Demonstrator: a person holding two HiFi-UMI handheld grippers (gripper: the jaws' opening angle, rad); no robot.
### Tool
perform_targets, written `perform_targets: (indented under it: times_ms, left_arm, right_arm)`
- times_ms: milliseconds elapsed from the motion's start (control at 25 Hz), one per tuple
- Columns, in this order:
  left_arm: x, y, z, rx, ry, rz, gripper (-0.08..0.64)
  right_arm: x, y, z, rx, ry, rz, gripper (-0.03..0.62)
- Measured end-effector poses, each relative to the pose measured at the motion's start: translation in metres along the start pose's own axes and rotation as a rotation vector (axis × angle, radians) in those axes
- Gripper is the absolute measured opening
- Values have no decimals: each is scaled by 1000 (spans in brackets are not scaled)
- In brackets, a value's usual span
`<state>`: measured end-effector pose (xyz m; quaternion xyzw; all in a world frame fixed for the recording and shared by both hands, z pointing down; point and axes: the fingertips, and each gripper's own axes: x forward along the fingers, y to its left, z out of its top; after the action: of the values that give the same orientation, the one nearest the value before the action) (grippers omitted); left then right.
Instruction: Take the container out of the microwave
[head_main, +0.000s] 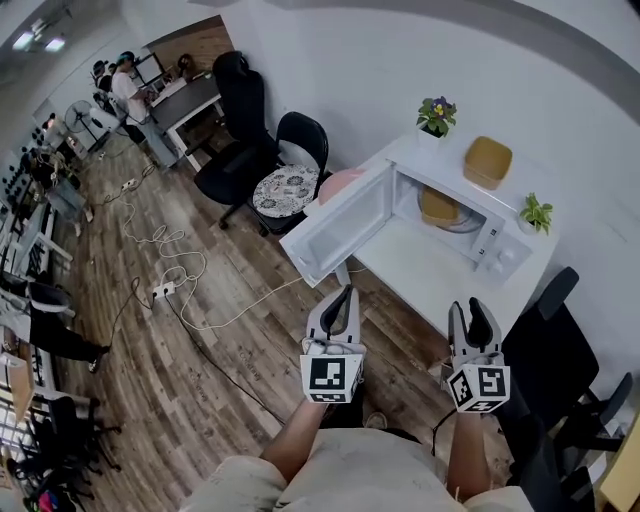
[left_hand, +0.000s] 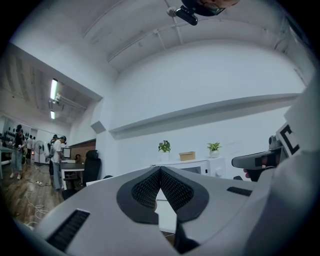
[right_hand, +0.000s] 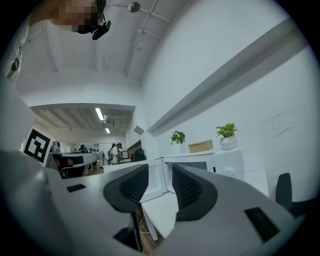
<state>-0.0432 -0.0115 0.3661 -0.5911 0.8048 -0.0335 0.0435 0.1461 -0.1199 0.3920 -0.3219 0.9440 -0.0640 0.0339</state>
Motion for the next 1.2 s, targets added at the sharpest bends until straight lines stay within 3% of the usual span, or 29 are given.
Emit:
perform_targets:
  times_ms: [1200]
  left_arm:
    - [183,8,-16,-24,-15,-329,8]
  right_arm:
    - [105,-51,5,-46,16,-291,153]
